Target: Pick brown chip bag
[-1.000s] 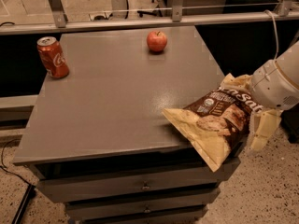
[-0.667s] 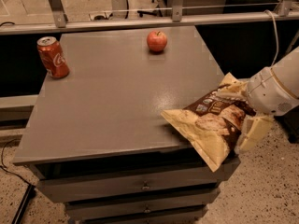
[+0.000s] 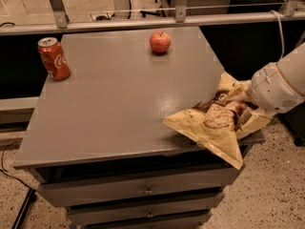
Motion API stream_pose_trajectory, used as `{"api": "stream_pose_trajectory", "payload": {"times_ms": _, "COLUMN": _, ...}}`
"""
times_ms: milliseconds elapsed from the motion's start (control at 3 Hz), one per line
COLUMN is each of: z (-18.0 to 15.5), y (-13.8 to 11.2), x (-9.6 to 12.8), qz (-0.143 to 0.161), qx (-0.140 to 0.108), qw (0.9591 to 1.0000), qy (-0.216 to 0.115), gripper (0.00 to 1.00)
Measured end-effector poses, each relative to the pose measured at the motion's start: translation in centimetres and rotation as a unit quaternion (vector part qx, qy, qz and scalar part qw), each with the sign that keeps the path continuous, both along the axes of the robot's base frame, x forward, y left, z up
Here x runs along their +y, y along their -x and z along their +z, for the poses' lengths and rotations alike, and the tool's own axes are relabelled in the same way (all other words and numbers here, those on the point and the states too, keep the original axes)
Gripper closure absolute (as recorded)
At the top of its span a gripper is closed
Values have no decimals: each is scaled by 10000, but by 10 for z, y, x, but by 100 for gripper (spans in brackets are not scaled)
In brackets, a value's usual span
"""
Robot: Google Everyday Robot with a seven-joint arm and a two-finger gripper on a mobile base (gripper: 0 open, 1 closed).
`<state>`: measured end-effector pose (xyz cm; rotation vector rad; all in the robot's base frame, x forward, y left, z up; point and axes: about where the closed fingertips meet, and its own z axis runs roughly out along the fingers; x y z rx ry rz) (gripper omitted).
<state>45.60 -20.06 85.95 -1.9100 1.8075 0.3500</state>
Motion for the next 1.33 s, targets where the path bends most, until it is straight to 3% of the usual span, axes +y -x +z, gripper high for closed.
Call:
{"api": "stream_pose_trajectory", "payload": {"times_ms": 333, "z": 41, "y": -25, "x": 14, "qz": -132, "qx": -265, "qw": 9994, "qy": -176, "gripper": 94}}
{"api": "stream_pose_trajectory", "payload": {"times_ms": 667, "z": 92, "y": -67, "x": 34, "qz": -260, "qx": -657, "qw": 9965, "qy": -444, "gripper": 100}}
{"api": "stream_pose_trajectory", "payload": {"times_ms": 1000, "z": 146, "y": -107, "x": 46, "qz": -493, "qx": -1052, "qw": 9894, "qy": -870, "gripper": 100}}
{"api": "stream_pose_trajectory", "payload": {"times_ms": 1333, "z": 171, "y": -111, "x": 44, "qz": -504, "qx": -1317, "qw": 9856, "qy": -929, "gripper": 100}}
